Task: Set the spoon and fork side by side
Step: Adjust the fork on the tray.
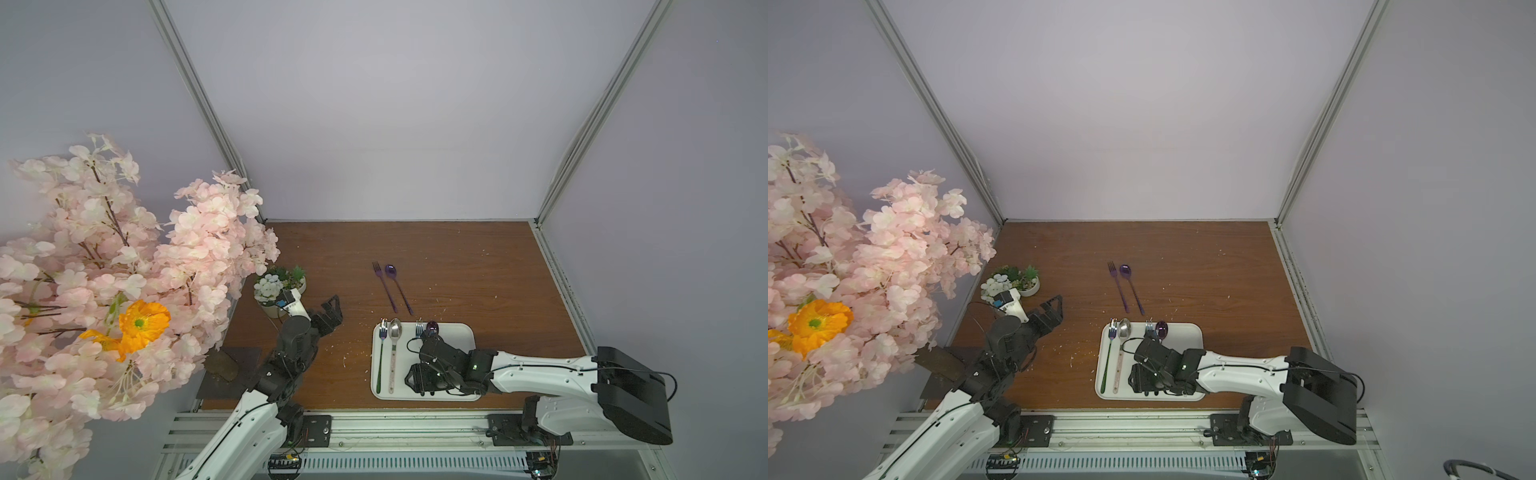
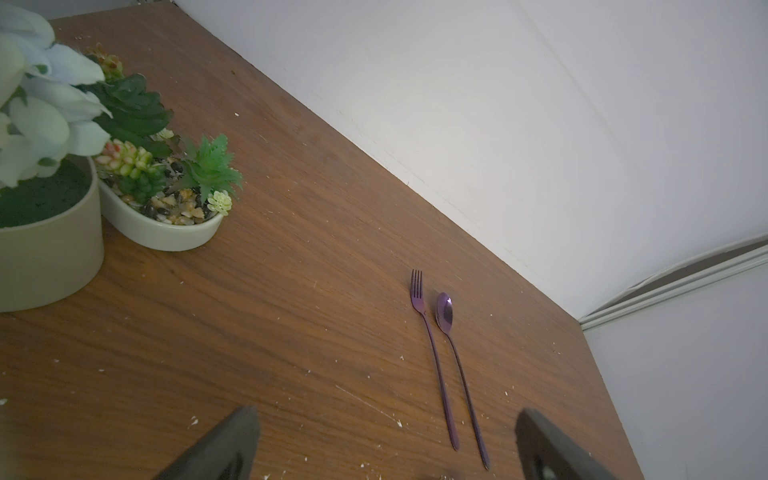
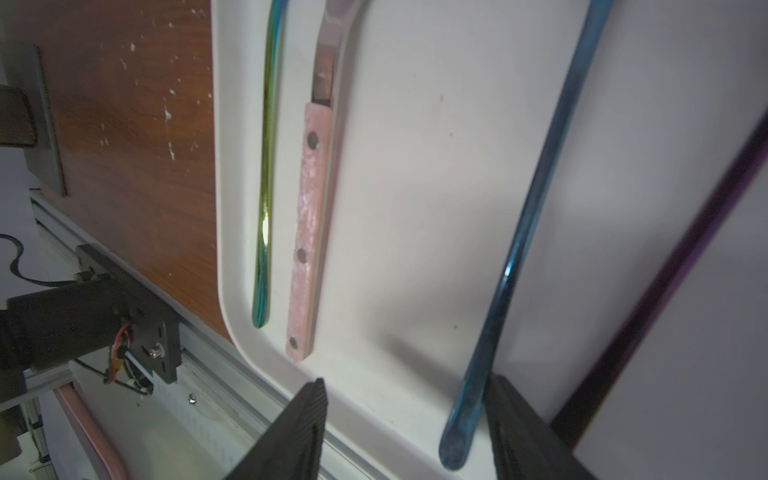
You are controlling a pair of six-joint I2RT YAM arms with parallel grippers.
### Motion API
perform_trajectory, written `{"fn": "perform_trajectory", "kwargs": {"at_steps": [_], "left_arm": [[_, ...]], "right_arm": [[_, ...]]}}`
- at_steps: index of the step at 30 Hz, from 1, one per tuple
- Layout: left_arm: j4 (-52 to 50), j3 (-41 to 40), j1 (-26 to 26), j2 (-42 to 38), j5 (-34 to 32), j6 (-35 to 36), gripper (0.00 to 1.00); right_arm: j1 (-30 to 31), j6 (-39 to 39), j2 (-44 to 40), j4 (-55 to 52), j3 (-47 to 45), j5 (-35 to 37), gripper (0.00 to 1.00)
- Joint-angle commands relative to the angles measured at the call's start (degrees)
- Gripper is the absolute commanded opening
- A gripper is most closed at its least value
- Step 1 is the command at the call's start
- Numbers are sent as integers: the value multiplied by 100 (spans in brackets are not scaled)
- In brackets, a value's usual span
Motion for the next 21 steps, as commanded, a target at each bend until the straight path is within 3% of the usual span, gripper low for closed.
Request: {"fn": "perform_trajectory", "kwargs": {"at_steps": [1,7,14,18,21], "left_arm": [[-83,48,42,-21,-32,30,99],[-80,46,43,-33,-32,32,99],[-84,49,42,-45,-41,27,99],[-111,97,42,-24,-49,39,98],[-149,156,42,-1,-34,46,99]], "right_arm": [[42,49,63,133,-49,-26,64],[44,62,110,96,-21,24,63],[-10,47,-412,-984,314,941,63],[-403,-680,-552,-1654,918,1387,63],[-1083,-1804,-361,-1924,1554,1402,63]]}}
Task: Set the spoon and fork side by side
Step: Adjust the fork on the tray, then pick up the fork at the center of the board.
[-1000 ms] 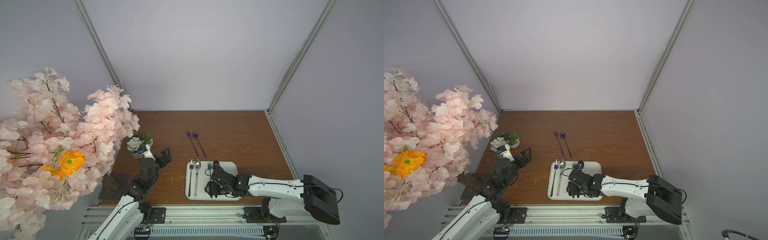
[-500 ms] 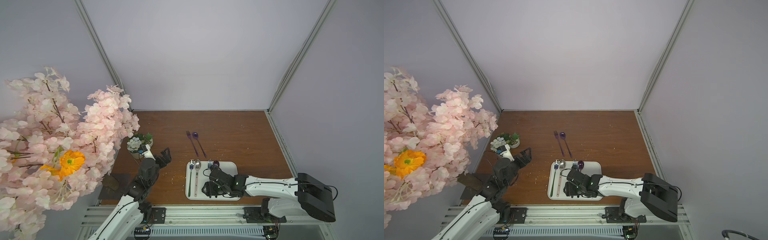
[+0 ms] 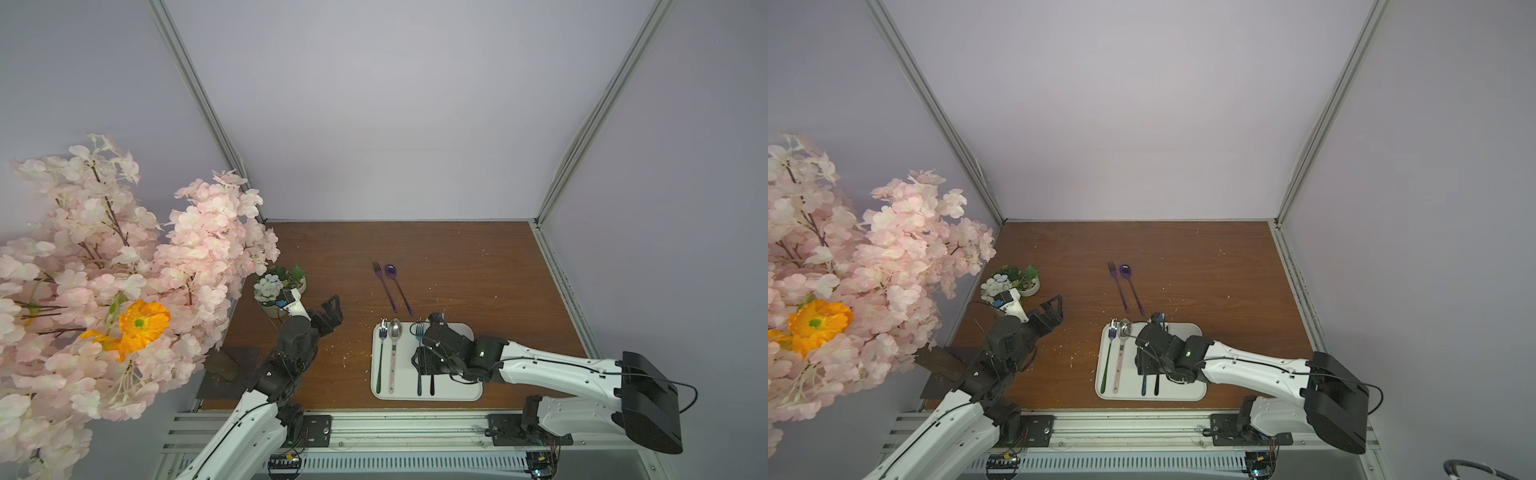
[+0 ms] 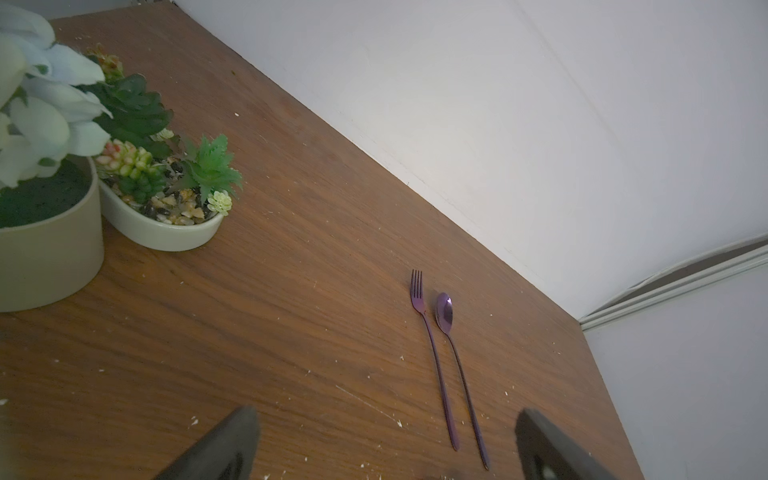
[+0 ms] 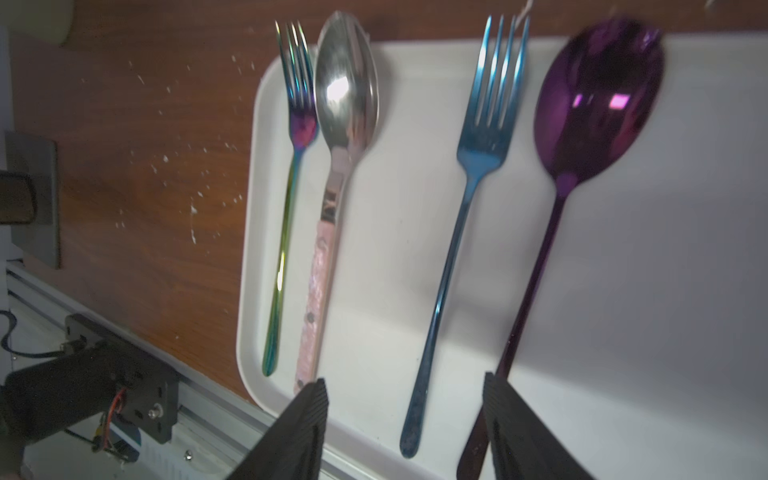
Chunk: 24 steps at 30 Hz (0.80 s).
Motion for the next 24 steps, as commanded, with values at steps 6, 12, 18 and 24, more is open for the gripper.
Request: {"fn": "perform_trajectory", "kwargs": {"at_steps": [6,12,18,24], "left_arm": [[-198,229,42,45,-3,30,99],[-434,374,42,85,-82,55,99],[-828,454,42,-188,-328,93,99],[-927,423,42,-489,-484,178,99]], "right_arm": [[-1522,-3441,1338,-263,2012,226,58],[-1674,-4357,3443,-13,4097,-231,51],[-1674,-4456,5056,-305,5552,-558,45],[-1755,-4457,5735,-215,6108,-731,45]]}}
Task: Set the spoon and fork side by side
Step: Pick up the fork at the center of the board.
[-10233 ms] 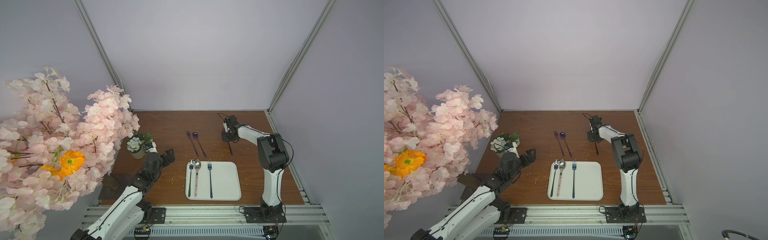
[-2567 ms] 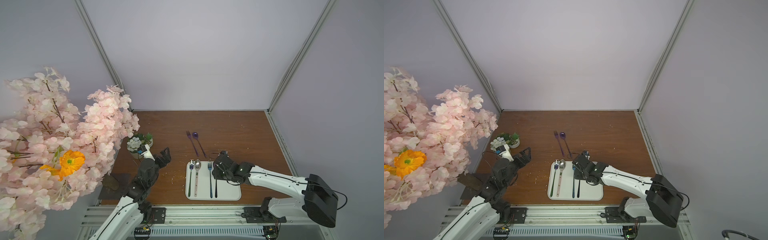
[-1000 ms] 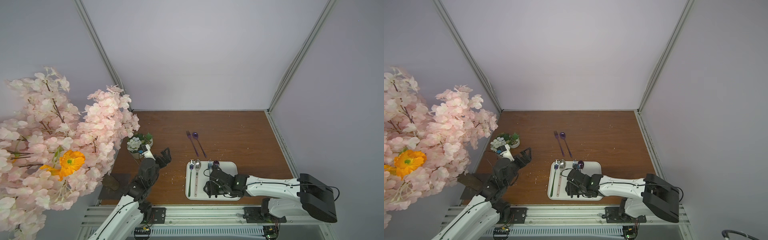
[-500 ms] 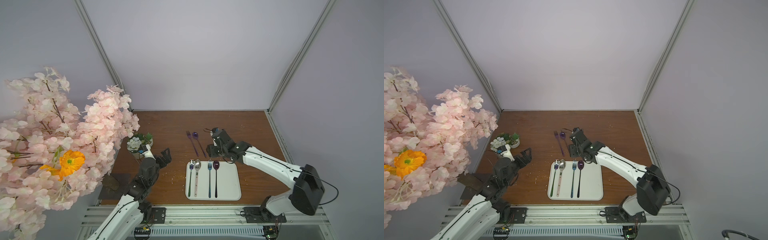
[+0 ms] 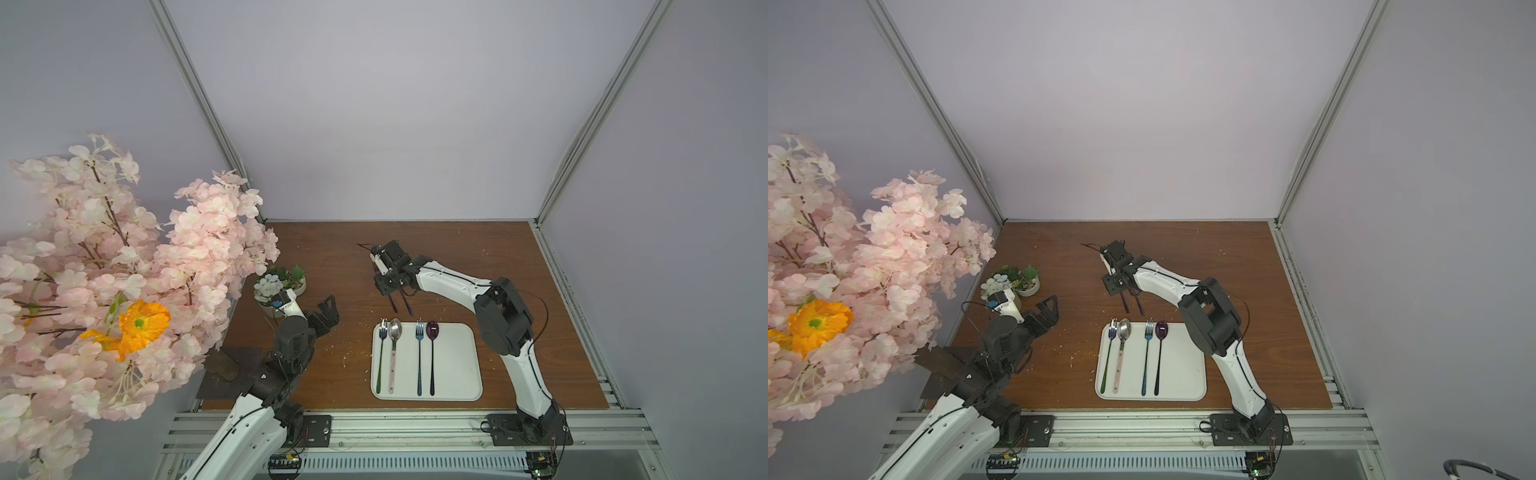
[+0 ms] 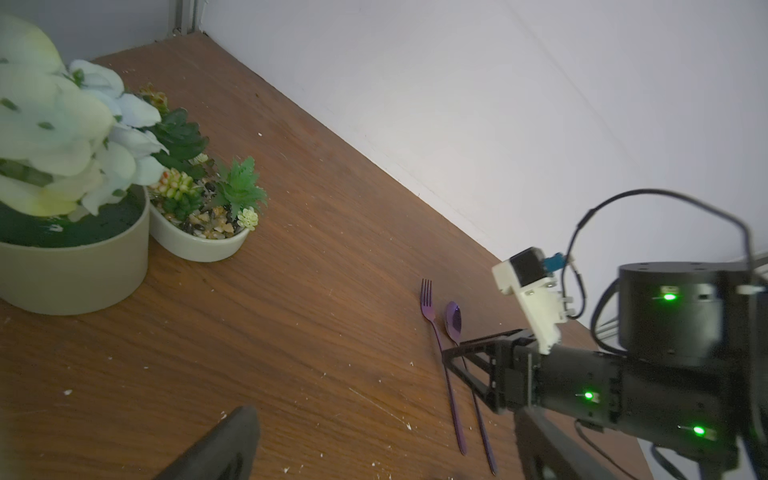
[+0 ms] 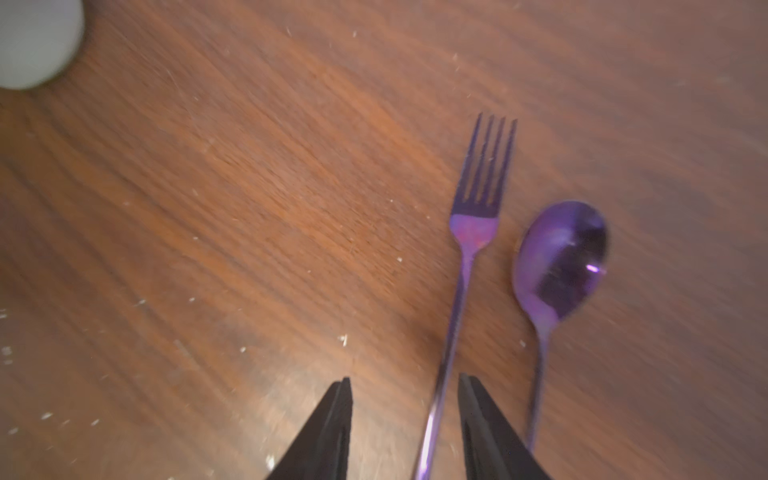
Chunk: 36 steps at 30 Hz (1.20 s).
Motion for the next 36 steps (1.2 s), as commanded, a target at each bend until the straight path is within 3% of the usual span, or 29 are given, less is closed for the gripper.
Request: {"fn": "perform_trajectory", "kwargs": {"at_steps": [1,16,36], "left_arm": [[-247,163,42,-95,-197,130,99],[-205,127,42,-32,-158,114,99],[-147,135,43,82,-44,15,99]], "right_arm": [[-73,-102,134,-47,288,-212,45],[-219,-132,653,-17,431,38,41],[-227,399,881,159,1024,475,0]]}}
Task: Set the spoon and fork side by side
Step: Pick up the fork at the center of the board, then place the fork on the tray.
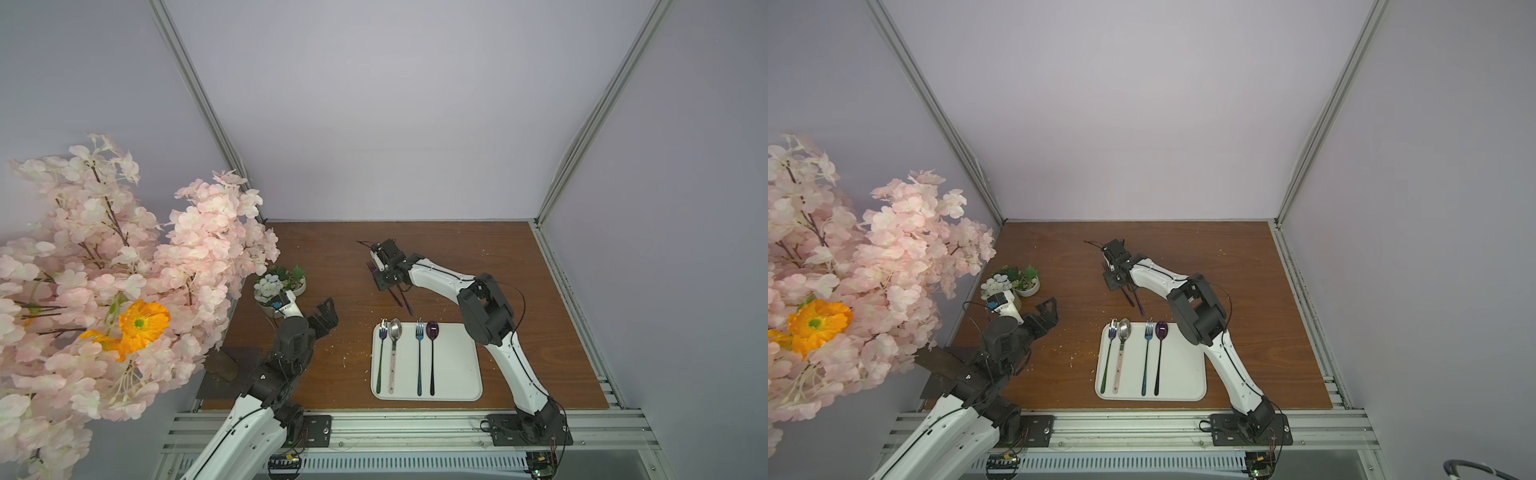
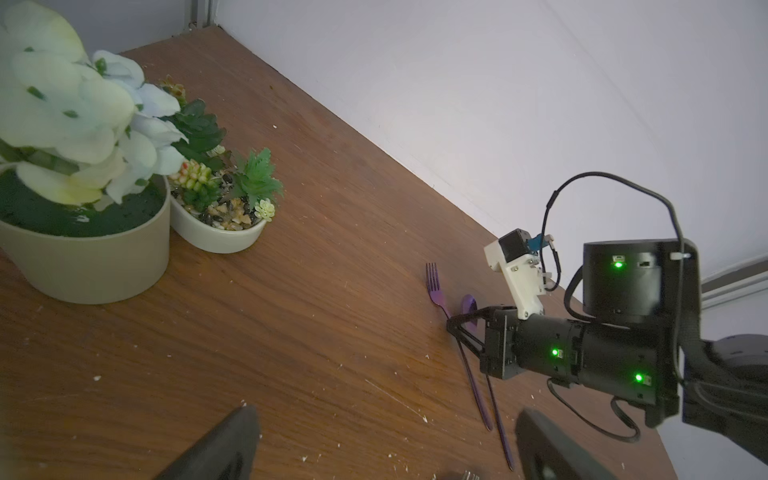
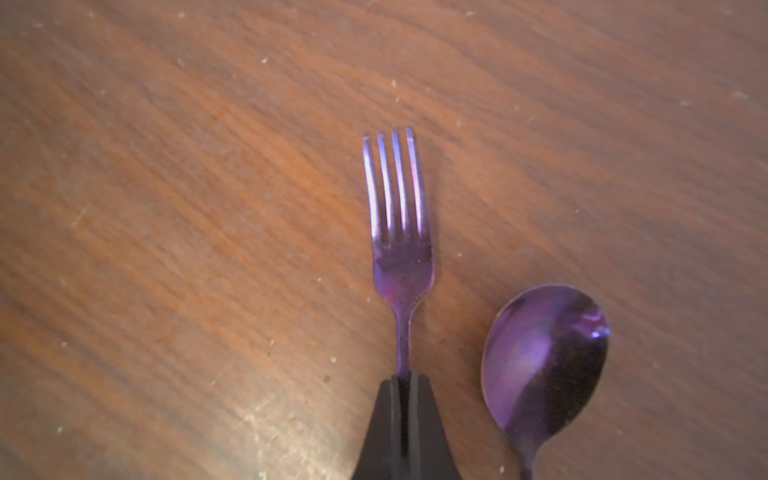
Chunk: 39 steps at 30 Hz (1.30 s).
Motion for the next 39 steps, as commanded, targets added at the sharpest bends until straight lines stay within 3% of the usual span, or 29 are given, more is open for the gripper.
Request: {"fn": "perform_trajectory", "kwargs": {"at_steps": [1,8,13,21,30,34,39], "left_arm": [[73,117,42,-43,10,-18,99],[140,92,42,8,68,-59,99],[422,-17,42,141,211,-99,99],[868,-46,42,631,517,-95,99],[1072,-192,42,609,402,-65,99],[1150,-255,42,615,431,-96,99],[1163,-261,42,678,487,-89,99]], "right_arm": [[-22,223,68,94,254,151,0],[-23,432,-435,361,621,-75,0],[-24,715,-1368,305,215,48,0],[-86,1409,-4026,74,-2591,144,0],[-130,3522,-7267,-454,-6189,-224,0],[-102,4212,-8011,-190,-7283,-486,0],[-32,4384,-8188,-228,-7733,-419,0]]}}
